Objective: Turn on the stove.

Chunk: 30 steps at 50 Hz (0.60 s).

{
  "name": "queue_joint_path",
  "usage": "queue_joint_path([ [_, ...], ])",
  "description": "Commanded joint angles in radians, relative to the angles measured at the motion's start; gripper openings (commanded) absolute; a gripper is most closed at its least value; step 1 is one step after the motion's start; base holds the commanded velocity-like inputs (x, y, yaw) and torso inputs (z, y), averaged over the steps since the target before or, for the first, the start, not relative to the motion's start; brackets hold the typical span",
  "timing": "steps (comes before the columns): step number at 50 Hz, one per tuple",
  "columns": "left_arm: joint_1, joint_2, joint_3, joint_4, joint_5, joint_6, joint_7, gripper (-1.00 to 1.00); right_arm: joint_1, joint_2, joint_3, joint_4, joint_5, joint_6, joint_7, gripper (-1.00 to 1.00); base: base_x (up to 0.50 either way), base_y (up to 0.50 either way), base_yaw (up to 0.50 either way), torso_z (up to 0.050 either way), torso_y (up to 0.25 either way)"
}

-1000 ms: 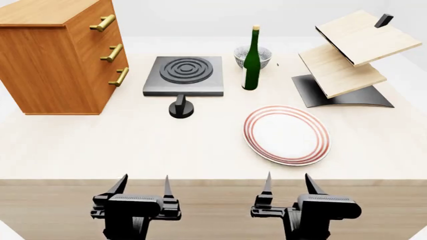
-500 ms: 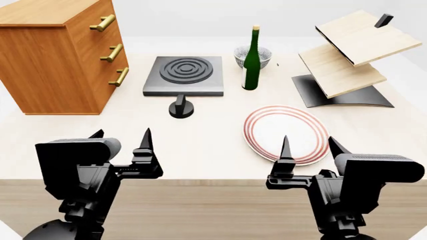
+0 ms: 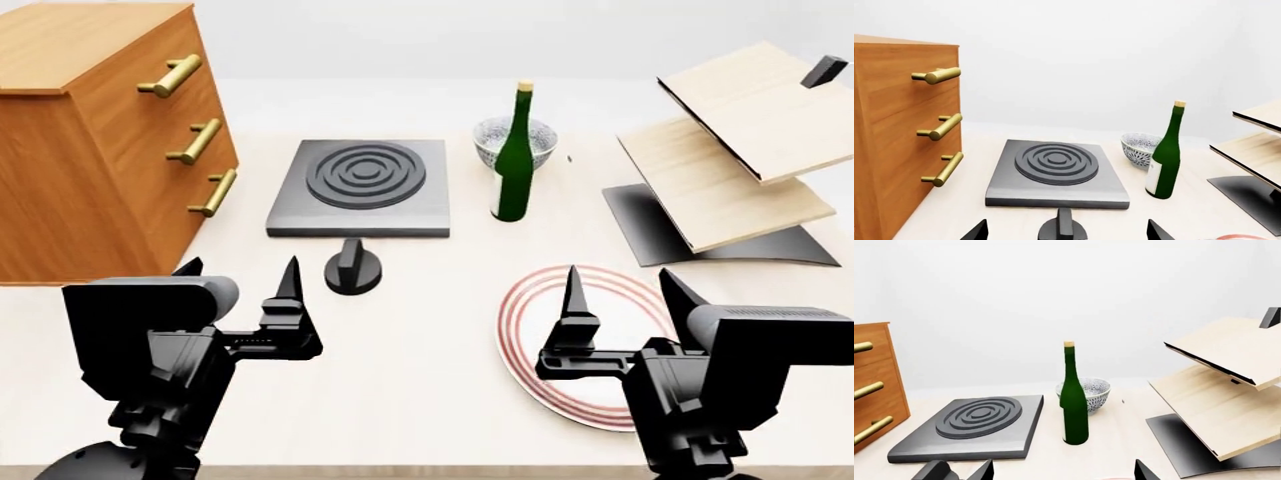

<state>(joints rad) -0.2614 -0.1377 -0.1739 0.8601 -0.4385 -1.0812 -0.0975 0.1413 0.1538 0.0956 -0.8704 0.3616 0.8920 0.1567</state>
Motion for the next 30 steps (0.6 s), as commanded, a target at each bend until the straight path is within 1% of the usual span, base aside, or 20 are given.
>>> queue_joint_path([
  [1, 0.002, -0.010, 0.010, -0.005, -0.002, 0.011, -0.012, 1.00, -0.002, 0.006, 0.007, -0.012, 0.020, 0.006, 0.007, 1.00, 0.50, 0.00, 0.00, 0.000, 0.000],
  [8, 0.007, -0.018, 0.018, -0.011, 0.001, 0.027, -0.017, 1.00, -0.006, 0.010, -0.007, 0.000, 0.008, -0.009, 0.021, 1.00, 0.50, 0.00, 0.00, 0.000, 0.000],
  [12, 0.011, -0.031, 0.033, -0.028, 0.009, 0.061, -0.004, 1.00, -0.014, 0.013, -0.012, 0.000, -0.002, -0.029, 0.029, 1.00, 0.05, 0.00, 0.00, 0.000, 0.004],
  [15, 0.004, -0.054, 0.063, -0.080, 0.043, 0.131, 0.014, 1.00, -0.017, 0.013, -0.013, 0.008, -0.003, -0.039, 0.031, 1.00, 0.00, 0.00, 0.00, 0.000, 0.000],
  [16, -0.007, -0.065, 0.083, -0.130, 0.079, 0.176, 0.014, 1.00, -0.020, 0.015, -0.015, 0.006, -0.004, -0.041, 0.032, 1.00, 0.00, 0.00, 0.00, 0.000, 0.000],
  [18, -0.018, -0.068, 0.083, -0.172, 0.096, 0.207, 0.012, 1.00, -0.023, 0.017, -0.017, 0.006, -0.004, -0.047, 0.031, 1.00, 0.00, 0.00, 0.00, 0.000, 0.000],
  [22, -0.028, -0.095, 0.123, -0.358, 0.226, 0.455, 0.006, 1.00, -0.029, 0.023, -0.028, 0.024, -0.010, -0.068, 0.026, 1.00, 0.00, 0.00, 0.00, 0.000, 0.000],
  [26, -0.049, -0.099, 0.134, -0.523, 0.285, 0.593, -0.004, 1.00, -0.034, 0.025, -0.037, 0.026, -0.011, -0.074, 0.029, 1.00, 0.00, 0.00, 0.00, 0.000, 0.000],
  [27, -0.067, -0.099, 0.153, -0.655, 0.336, 0.697, -0.021, 1.00, -0.038, 0.026, -0.043, 0.030, -0.015, -0.082, 0.028, 1.00, 0.00, 0.00, 0.00, 0.000, 0.000],
  [30, -0.099, -0.095, 0.170, -0.837, 0.358, 0.807, -0.018, 1.00, -0.038, 0.028, -0.047, 0.037, -0.016, -0.086, 0.029, 1.00, 0.00, 0.00, 0.00, 0.000, 0.000],
])
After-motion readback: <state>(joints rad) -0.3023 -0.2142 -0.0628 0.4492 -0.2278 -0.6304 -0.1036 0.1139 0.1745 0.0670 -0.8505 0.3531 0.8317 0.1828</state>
